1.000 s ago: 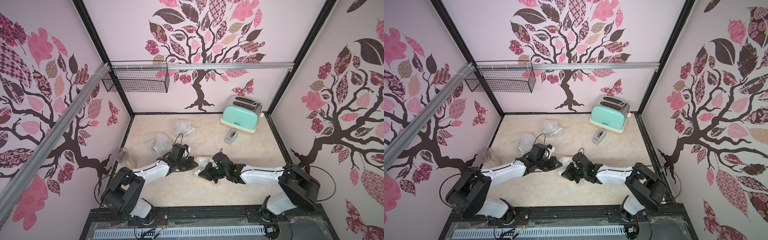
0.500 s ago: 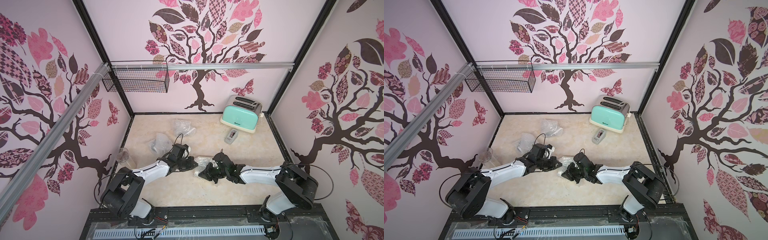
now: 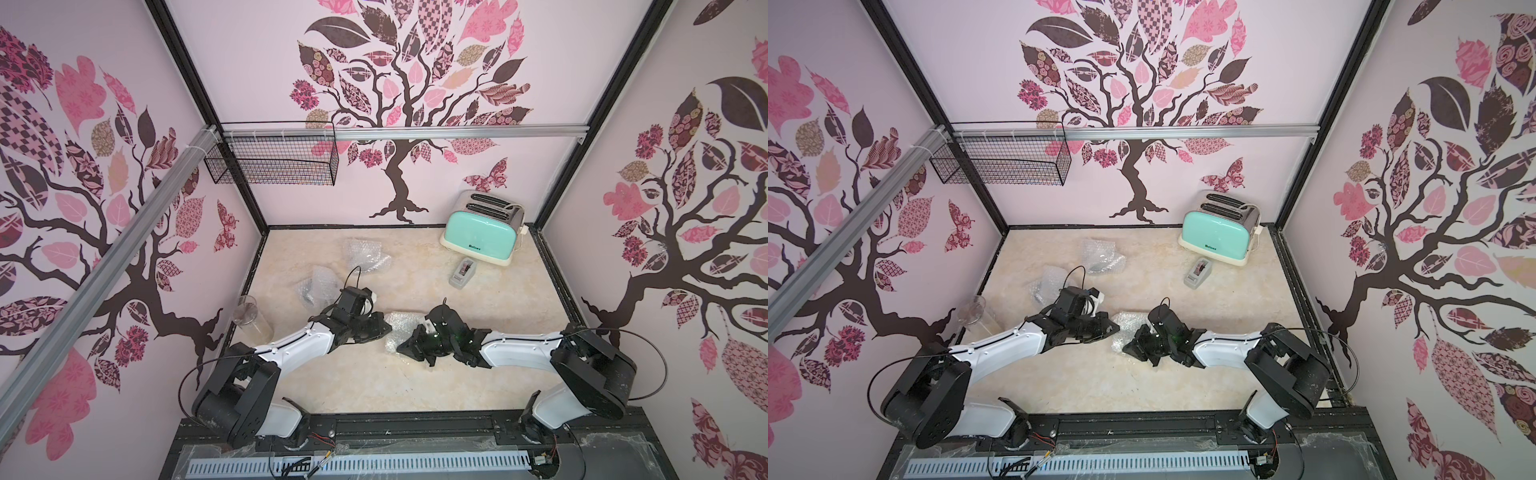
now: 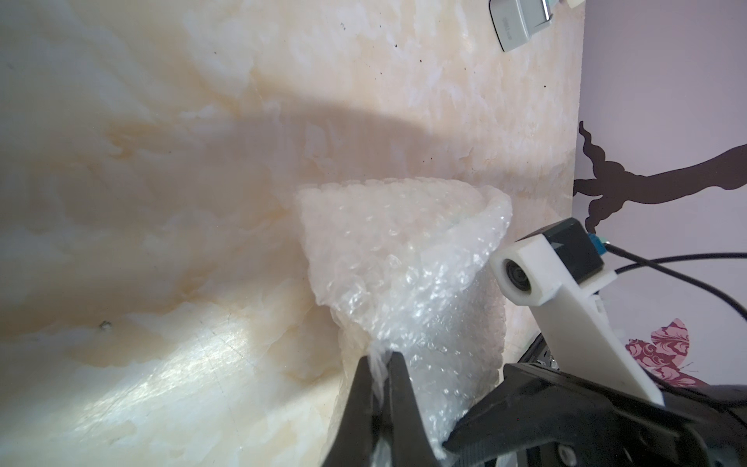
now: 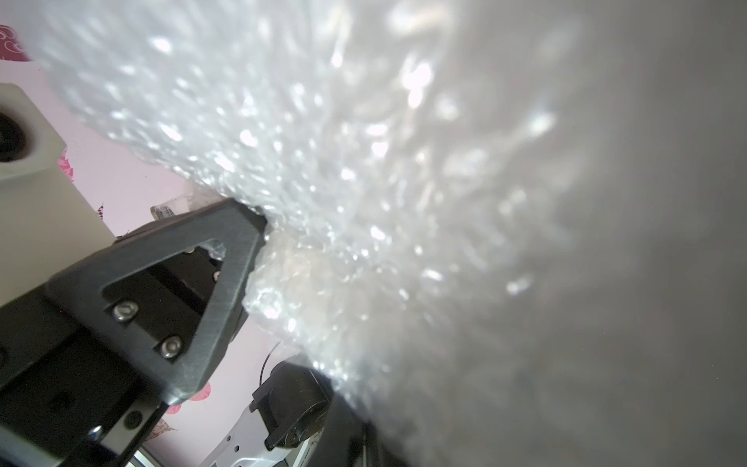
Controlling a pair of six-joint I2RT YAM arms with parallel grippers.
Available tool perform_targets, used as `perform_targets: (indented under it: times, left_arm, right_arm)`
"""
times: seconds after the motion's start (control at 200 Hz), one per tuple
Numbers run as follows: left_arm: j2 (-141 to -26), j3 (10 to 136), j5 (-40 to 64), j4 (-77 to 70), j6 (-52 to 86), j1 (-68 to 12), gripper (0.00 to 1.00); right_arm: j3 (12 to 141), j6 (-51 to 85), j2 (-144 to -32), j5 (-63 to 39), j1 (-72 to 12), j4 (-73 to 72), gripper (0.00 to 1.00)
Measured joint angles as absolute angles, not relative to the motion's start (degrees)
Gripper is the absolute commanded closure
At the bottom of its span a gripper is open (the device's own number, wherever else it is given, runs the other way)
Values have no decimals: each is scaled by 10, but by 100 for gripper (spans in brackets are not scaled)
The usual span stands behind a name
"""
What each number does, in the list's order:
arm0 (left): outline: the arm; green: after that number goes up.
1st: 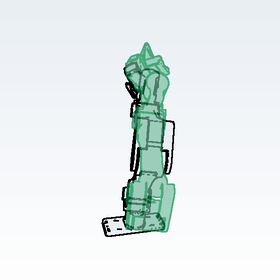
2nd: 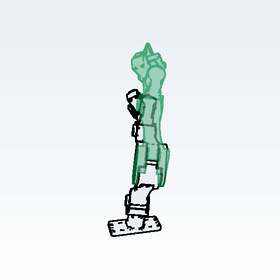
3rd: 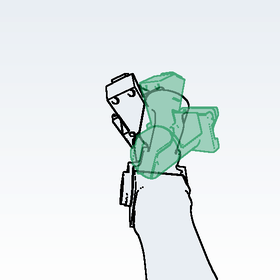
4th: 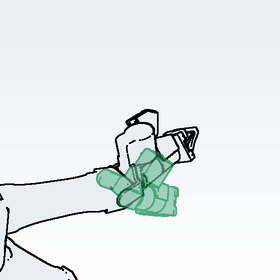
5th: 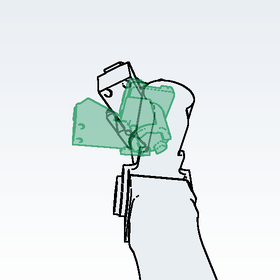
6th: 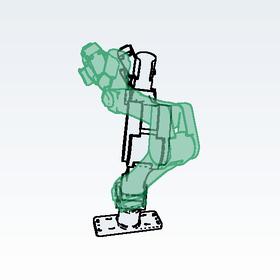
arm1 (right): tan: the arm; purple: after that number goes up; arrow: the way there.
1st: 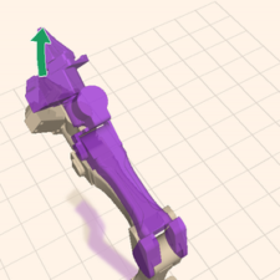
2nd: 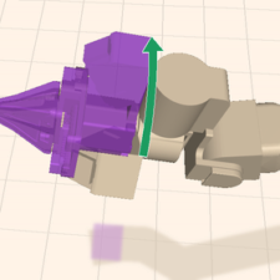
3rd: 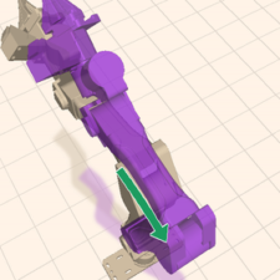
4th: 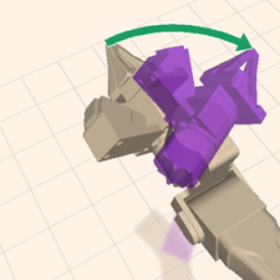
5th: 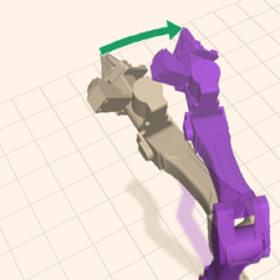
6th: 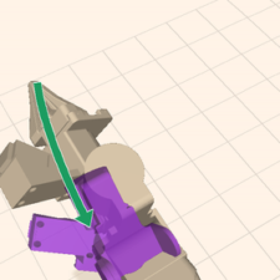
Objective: Wrap bowls in bubble wrap
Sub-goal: Stick the tape on the bubble wrap.
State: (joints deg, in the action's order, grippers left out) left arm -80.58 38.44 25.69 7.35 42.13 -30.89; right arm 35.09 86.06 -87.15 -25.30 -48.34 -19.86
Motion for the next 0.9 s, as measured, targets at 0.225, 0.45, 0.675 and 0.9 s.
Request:
perform_targets:
  times: [0.225,0.45,0.675,0.9]
  left_arm:
    - [-810,380,256,71,422,-307,100]
    - [-812,380,256,67,422,-307,100]
    - [-814,380,256,66,422,-307,100]
    - [-814,380,256,65,422,-307,100]
  right_arm:
    - [369,842,-811,-238,-480,-164,92]
    - [380,842,-834,-229,-479,-188,93]
    - [367,857,-896,-228,-479,-224,93]
    - [359,860,-900,-228,-479,-249,93]
